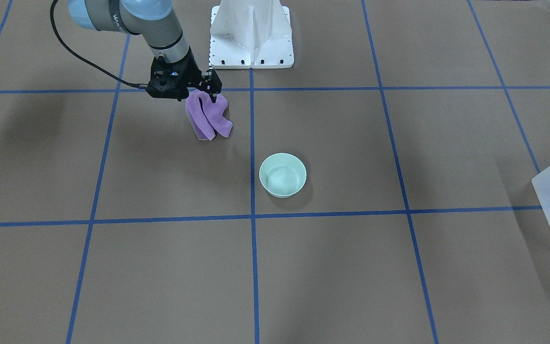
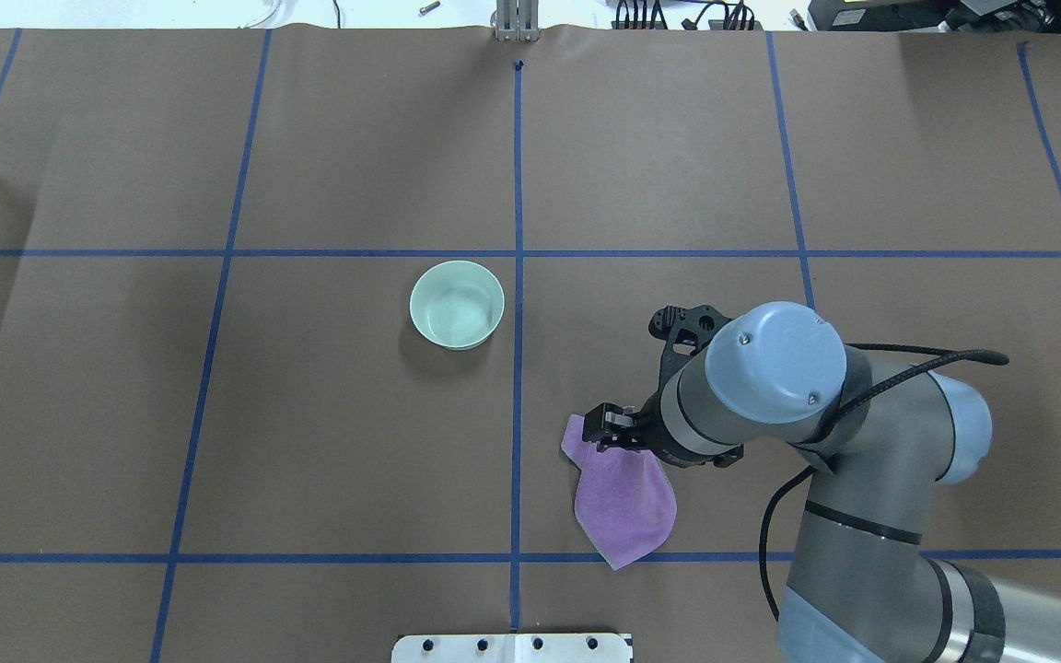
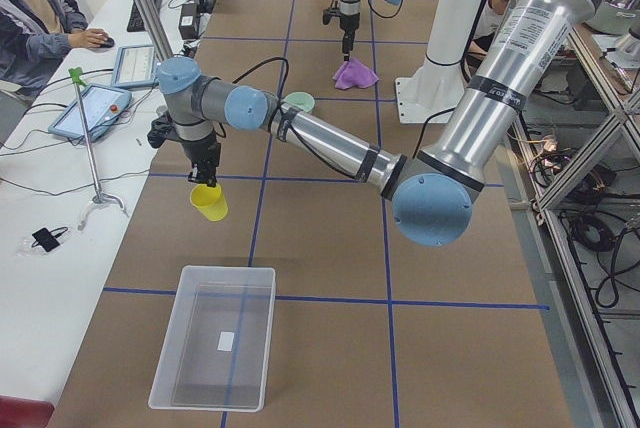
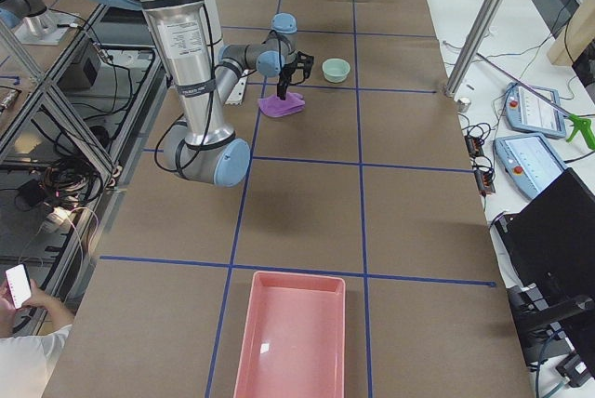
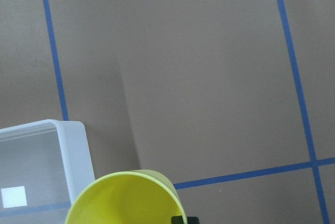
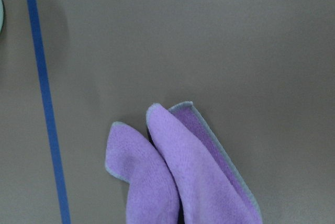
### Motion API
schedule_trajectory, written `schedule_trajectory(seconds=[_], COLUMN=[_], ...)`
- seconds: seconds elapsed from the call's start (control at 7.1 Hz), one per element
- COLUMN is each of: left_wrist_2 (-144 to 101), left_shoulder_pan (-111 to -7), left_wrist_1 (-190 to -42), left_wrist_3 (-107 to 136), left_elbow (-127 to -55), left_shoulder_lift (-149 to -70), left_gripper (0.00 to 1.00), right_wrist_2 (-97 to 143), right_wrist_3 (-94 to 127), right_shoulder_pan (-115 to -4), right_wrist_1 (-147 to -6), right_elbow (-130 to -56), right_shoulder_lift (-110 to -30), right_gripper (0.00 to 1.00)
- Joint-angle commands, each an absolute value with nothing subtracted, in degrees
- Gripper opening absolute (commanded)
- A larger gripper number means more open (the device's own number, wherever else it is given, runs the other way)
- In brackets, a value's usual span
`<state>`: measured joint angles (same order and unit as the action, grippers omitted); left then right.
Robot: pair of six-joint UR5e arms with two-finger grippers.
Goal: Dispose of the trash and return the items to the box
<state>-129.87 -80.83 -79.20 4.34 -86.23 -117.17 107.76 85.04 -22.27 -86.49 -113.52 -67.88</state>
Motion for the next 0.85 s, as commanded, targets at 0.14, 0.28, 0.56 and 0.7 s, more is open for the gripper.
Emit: schedule_trajectory(seconds=[0.14, 0.28, 0.56, 0.7], left_wrist_2=[-127.1, -127.1, -127.0, -127.0], left_shoulder_pan=[-83.3, -84.1, -86.1, -87.1], left_wrist_1=[-85.5, -87.0, -88.9, -93.3], left_wrist_3=[3.2, 1.0, -4.0, -4.7], left_elbow=[-80.7, -78.6, -75.1, -71.8], left_shoulder_lift=[-117.5, -117.6, -117.5, -117.3], left_gripper=[0.00, 0.00, 0.00, 0.00], right_wrist_2=[106.5, 106.7, 107.1, 107.6], right_wrist_3=[85.1, 85.1, 85.1, 85.1], right_shoulder_pan=[-22.4, -23.2, -23.6, -24.6], right_wrist_1=[-86.7, -86.6, -86.6, -86.7], right_elbow=[-113.3, -113.3, -113.6, -114.0], right_shoulder_lift=[-67.9, -67.7, -67.3, -67.2], right_gripper=[0.12, 0.00, 0.00, 0.00])
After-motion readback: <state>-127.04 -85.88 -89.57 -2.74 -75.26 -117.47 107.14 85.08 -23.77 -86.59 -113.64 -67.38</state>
